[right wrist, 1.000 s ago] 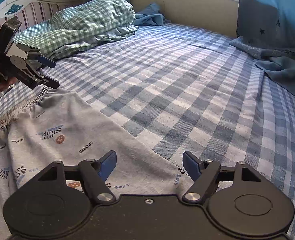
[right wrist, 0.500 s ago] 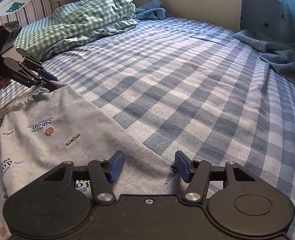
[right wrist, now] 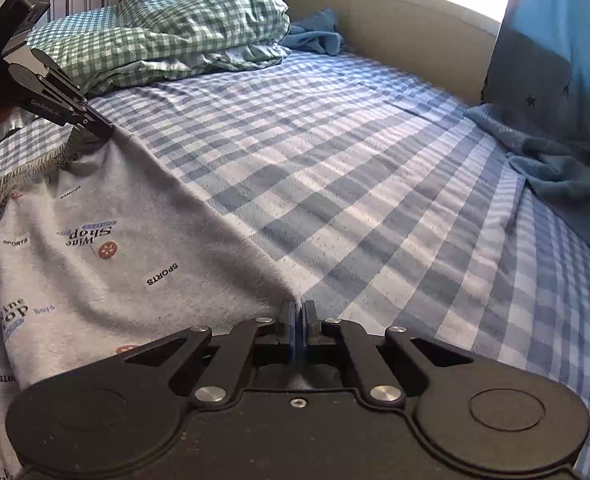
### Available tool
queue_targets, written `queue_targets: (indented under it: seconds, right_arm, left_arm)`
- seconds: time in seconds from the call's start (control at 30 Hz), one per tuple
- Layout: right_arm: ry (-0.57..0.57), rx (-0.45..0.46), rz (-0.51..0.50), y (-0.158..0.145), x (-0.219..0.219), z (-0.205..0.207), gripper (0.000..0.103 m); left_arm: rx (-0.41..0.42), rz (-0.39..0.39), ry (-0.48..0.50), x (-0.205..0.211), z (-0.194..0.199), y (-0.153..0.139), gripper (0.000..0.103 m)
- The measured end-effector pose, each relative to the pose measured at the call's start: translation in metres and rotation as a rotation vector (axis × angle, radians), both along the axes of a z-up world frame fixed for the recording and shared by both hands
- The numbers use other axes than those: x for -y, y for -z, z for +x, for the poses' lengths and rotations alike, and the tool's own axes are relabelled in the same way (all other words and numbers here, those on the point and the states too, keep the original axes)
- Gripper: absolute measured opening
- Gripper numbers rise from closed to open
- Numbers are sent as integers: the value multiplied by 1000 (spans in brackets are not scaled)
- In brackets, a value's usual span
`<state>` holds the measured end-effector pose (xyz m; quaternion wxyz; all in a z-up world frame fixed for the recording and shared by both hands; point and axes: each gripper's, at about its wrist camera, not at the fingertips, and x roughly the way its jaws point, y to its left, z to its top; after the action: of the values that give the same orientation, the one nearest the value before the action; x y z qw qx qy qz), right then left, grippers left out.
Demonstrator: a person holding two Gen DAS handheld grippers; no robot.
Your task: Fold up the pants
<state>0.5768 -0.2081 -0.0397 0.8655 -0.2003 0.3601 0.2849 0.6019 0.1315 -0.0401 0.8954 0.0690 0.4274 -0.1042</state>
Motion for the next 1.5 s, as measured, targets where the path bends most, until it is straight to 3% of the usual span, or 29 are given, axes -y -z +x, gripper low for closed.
queue_targets:
  seconds: [0.1,0.3,0.43,0.73,0.93,1.07,1.23,1.4,1.5]
  right_arm:
    - [35,43,-9,-4,-6,8,1]
    - [89,22,-50,23,-19,20,1]
    - [111,68,-1,10,-12,5,1]
    - [50,216,49,-69,4,-113,1]
    - [-3,211,39,-92,5,-210,1]
    - [-27,187,16,-84,0,-269,1]
    - [-50,181,-54,-52,-14,-326,1]
    - [-5,208,-69,-15,-20,-349,1]
    - [4,214,-84,-4,-21,-354,1]
  left_arm:
    - [29,-31,-53,-5,7,-1,2]
    - [-25,-19,-129,-5,21,26,2]
    - [15,-37,-140,-4,8,16,2]
    - [127,-134,-108,-8,-77,-51,2]
    - [188,-176,-25,-23,-158,-69,2]
    - [215,-152,64,-27,-211,-59,2]
    - [238,-138,111,-30,-259,-31,2]
    - [258,-141,94,-32,-285,2,2]
    - [269,-119,110,-32,-295,8,2]
